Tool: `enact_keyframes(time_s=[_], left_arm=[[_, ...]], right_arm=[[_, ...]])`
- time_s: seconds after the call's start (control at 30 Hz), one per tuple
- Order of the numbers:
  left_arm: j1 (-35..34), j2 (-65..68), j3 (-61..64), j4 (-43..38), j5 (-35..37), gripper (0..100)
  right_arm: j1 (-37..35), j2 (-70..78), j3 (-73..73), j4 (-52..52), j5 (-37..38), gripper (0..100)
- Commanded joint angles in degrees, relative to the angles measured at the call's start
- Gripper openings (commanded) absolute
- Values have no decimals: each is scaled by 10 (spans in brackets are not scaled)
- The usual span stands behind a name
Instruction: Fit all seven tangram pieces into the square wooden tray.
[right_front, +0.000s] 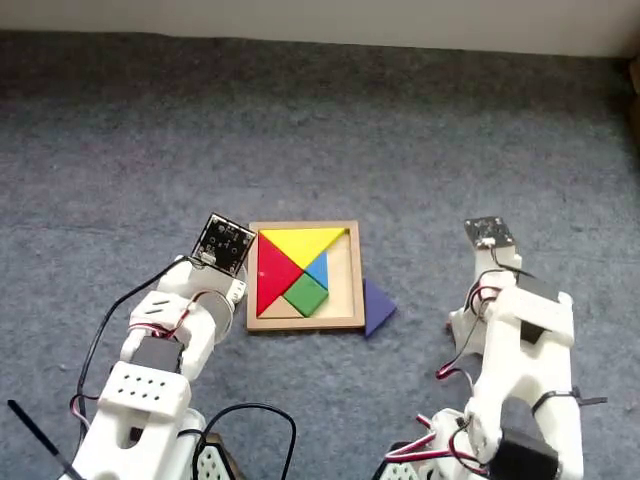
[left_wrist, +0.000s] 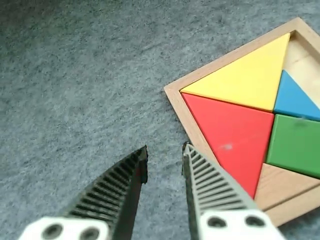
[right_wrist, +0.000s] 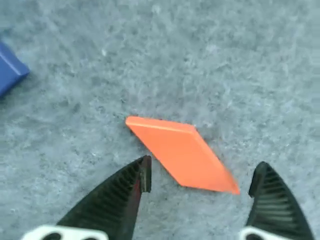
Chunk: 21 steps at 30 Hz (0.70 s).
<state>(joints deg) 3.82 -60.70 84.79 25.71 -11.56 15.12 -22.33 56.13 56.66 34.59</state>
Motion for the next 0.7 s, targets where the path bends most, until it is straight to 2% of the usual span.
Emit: enact_keyframes(time_s=[0.0, 0.2, 0.47, 0.67], left_arm=[[-5, -8, -3, -10, 3, 130], [-4, -7, -3, -11, 3, 130], [-6, -7, -3, -11, 3, 130], [-7, -7, -3, -12, 3, 130]], right_arm=[[3, 21, -11, -31, 31, 268], [5, 85, -11, -79, 33, 200], [7, 111, -16, -107, 33, 4], [-6, 11, -16, -51, 31, 5]])
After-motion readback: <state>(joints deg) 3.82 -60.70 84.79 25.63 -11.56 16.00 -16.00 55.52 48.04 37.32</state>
